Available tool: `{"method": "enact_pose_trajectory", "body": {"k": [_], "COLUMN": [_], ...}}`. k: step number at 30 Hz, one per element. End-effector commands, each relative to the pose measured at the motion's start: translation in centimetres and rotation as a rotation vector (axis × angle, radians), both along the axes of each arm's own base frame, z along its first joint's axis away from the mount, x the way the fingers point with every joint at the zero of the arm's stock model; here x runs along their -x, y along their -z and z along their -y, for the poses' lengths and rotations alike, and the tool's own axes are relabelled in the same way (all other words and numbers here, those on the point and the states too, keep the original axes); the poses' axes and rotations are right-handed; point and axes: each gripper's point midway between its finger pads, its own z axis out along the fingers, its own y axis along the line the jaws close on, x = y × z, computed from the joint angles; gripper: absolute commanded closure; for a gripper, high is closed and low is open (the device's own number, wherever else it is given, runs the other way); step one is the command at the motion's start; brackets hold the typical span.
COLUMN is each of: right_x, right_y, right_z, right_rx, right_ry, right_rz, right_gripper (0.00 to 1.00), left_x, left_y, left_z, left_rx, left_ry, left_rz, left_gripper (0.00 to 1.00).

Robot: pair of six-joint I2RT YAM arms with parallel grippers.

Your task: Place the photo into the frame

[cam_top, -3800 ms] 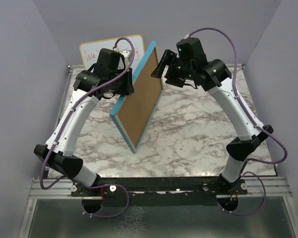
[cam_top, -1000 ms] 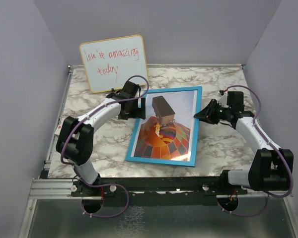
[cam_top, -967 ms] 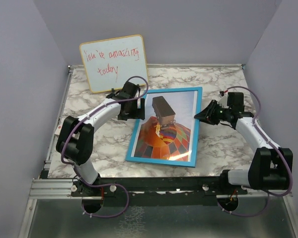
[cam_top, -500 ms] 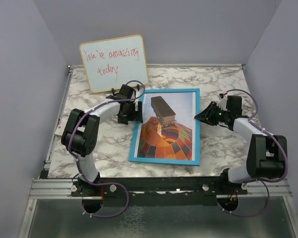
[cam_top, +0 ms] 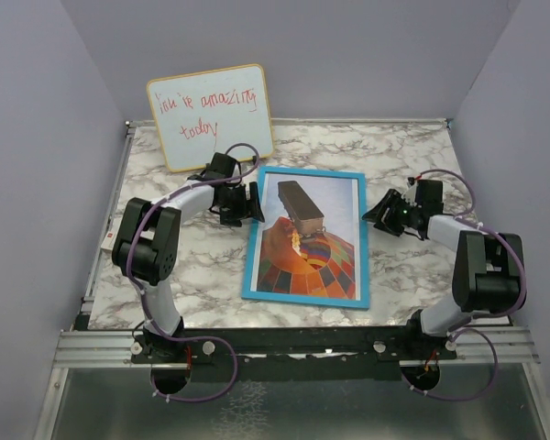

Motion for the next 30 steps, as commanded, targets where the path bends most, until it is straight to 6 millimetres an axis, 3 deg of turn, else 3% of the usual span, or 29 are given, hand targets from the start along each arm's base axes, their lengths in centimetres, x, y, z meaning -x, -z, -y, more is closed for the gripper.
{"method": "enact_pose_trajectory", "body": {"k": [1, 4, 10, 14, 17, 20, 23, 25, 30], "right_x": [-0.7, -0.4, 1.7, 3.7, 5.0, 6.3, 7.7, 8.8, 11.3], "right_y": [0.0, -1.0, -4.5, -8.3, -12.0, -15.5, -18.9, -21.1, -25.5], "right_z": [2.2, 3.7, 6.0, 6.5, 6.5, 6.9, 7.8, 8.5, 9.8], "right_rx": [0.076, 0.138, 0.225, 0.25, 0.248, 0.267, 0.314, 0.348, 0.404], "right_ry": [0.119, 0.204, 0.344, 0.378, 0.389, 0.409, 0.44, 0.472, 0.545], "right_rz": [-0.043, -0.078, -0.081, -0.023, 0.083, 0.183, 0.29, 0.357, 0.47], "right_gripper": [0.43, 0.43, 0.43, 0.43, 0.42, 0.29, 0.21, 0.03, 0.0], "left_x": [0.6, -0.2, -1.4, -1.5, -1.3, -0.9, -0.2, 0.8, 3.8], "left_y": [1.3, 0.3, -4.3, -8.5, -12.1, -15.6, -19.0, -21.2, -25.1], "left_z": [-0.5, -1.7, -4.0, -4.8, -5.1, -6.3, -9.2, -10.8, -13.2], "left_rx": [-0.011, -0.071, -0.163, -0.179, -0.158, -0.172, -0.233, -0.249, -0.23], "left_ry": [0.008, -0.033, -0.116, -0.136, -0.15, -0.192, -0.319, -0.391, -0.49], "left_rz": [-0.04, -0.001, 0.151, 0.211, 0.294, 0.399, 0.514, 0.589, 0.721], "left_gripper": [0.23, 0.22, 0.16, 0.03, 0.01, 0.01, 0.01, 0.01, 0.01]}}
